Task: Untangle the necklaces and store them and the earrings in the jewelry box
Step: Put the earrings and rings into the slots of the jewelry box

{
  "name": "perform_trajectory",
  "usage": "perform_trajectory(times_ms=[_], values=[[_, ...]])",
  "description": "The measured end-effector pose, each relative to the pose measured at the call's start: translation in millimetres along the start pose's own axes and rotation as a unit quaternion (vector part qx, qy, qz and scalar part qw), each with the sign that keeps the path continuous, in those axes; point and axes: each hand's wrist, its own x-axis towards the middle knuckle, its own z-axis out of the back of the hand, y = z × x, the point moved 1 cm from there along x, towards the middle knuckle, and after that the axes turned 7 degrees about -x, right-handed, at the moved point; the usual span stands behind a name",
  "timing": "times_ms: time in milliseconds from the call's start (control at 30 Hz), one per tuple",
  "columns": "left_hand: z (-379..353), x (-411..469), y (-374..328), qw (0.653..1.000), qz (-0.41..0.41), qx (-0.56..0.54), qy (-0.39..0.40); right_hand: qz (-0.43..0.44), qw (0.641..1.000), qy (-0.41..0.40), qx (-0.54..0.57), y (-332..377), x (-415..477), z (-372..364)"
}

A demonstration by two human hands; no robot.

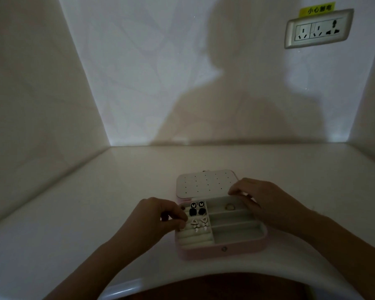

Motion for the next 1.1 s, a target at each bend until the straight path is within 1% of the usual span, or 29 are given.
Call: perform_trajectory(times_ms=[167,333,567,700,800,933,1000,1100], values=[[0,1,3,0.998,-0.008,0.053,-0.034,-0.003,1.0,0.005,0.0,1,1,0],[1,6,8,0.998,0.007,0.046,-0.035,-0.014,1.0,0.016,0.002,4,1,2],[4,10,11,0.998,-0.015,0.055,0.021,-0.012,1.0,0.013,0.005,3,1,2],[7,15,9,0.989,-0.059,0.097,0.097,-0.011,1.0,0.016,0.005,3,1,1],[13,22,7,0.982,-0.068,0.08,0.158,-0.014,1.0,0.021,0.005,2,1,1],[19,31,2,0.973,-0.063,0.059,0.213,-0.015,1.0,0.024,0.006,2,2,1],[21,36,0,0.97,-0.07,0.047,0.23,-0.012,1.0,0.025,0.005,2,2,1],[22,40,-1,0.969,-0.074,0.058,0.23,-0.011,1.0,0.028,0.001,2,2,1]])
